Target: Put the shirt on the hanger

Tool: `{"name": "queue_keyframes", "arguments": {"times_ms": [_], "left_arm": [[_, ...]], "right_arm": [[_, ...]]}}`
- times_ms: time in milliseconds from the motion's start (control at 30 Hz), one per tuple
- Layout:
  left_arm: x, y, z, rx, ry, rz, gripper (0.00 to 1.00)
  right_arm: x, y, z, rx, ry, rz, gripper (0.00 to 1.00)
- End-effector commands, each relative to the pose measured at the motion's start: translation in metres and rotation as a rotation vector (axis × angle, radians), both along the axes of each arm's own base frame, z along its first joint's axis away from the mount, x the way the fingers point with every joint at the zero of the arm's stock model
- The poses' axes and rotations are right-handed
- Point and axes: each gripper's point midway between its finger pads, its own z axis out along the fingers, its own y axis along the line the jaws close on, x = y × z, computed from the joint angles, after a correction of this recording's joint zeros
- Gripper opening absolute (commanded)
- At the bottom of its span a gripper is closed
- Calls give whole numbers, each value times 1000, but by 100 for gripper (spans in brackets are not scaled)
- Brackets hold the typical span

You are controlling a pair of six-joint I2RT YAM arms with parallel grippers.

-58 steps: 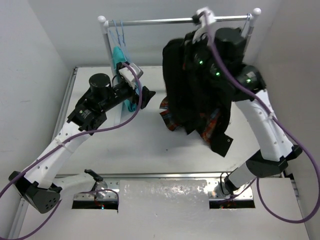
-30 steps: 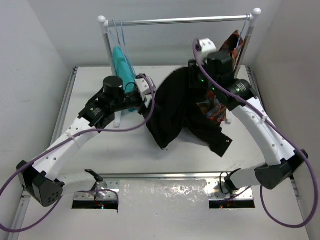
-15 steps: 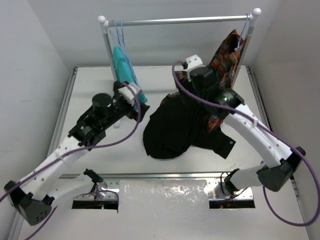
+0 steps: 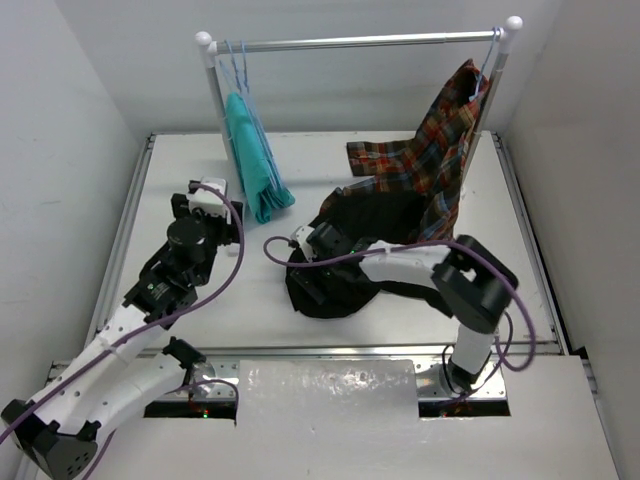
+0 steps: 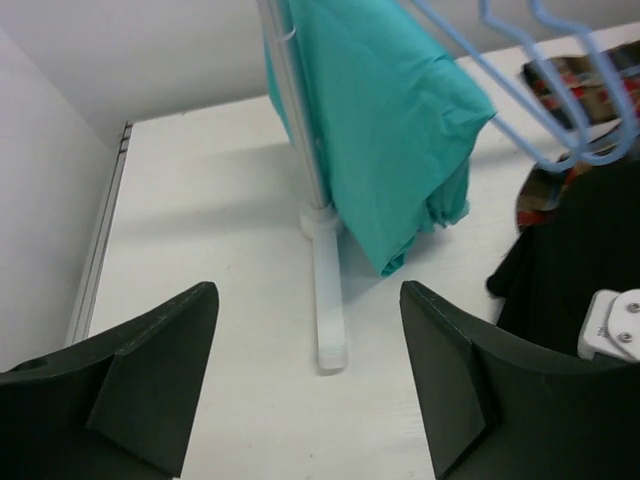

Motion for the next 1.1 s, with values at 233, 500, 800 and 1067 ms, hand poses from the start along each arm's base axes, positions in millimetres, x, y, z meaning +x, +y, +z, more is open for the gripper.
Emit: {"name": "queue_keyframes", "arguments": {"times_ms": [233, 500, 800, 1067], "left_arm": [[7, 20, 8, 11, -60, 129, 71], [9, 25, 26, -3, -89, 167, 67], [11, 15, 27, 76, -113, 108, 66], [18, -7, 14, 96, -81, 5, 67]], "right_arm": [[-6, 50, 9, 74, 32, 214, 0], [-15, 79, 183, 501, -133, 337, 0], [20, -156, 78, 112, -75, -504, 0], [54, -205, 127, -38, -214, -723, 84]]}}
